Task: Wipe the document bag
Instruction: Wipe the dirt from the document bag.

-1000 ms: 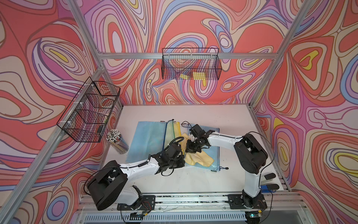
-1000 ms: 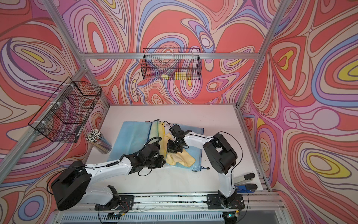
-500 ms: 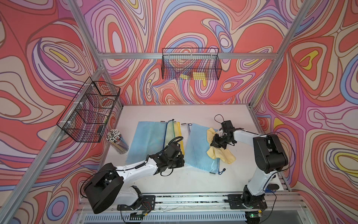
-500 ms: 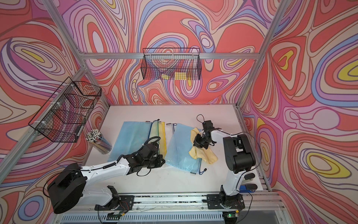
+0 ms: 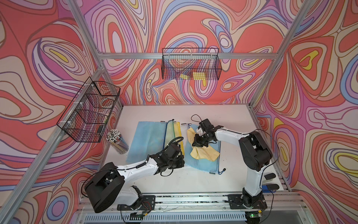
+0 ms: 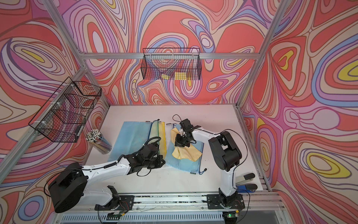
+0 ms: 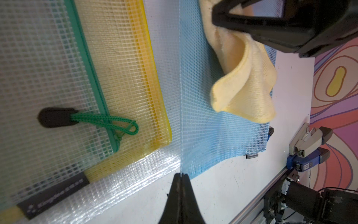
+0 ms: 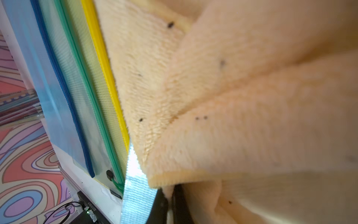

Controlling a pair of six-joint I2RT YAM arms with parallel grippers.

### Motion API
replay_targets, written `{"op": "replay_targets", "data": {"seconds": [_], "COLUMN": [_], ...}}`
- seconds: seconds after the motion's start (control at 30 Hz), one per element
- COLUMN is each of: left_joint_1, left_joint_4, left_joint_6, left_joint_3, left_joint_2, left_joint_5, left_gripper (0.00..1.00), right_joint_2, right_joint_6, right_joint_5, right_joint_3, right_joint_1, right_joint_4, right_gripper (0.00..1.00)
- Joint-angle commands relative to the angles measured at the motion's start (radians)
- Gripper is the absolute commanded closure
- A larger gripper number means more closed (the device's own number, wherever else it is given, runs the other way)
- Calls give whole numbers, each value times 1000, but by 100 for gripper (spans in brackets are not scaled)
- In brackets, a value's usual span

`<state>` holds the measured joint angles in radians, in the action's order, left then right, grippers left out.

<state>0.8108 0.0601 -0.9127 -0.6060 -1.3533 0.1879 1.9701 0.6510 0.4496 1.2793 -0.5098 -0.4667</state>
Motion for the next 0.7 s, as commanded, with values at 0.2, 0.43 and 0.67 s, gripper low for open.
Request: {"op": "replay_targets", "data": {"seconds": [0.2, 0.43, 0.67], "left_joint_1": [-4, -2, -4], "left_joint_4": [45, 53, 34], "left_joint_6": [-3, -8, -2], "left_joint_3": [-7, 10, 4], "left_joint_2": [-5, 17, -9], "left_joint_5": [-3, -21, -6], "left_gripper": [100, 100, 100], "right_joint_2": [122, 94, 7], "right_joint_6": [-53, -142, -177], "right_joint_5": [-69, -33, -14], "right_joint_3": [121, 49, 15], "right_joint_1": [107, 412, 494], "right_joint_4": [-92, -122, -142], "right_gripper": [100, 100, 100]}}
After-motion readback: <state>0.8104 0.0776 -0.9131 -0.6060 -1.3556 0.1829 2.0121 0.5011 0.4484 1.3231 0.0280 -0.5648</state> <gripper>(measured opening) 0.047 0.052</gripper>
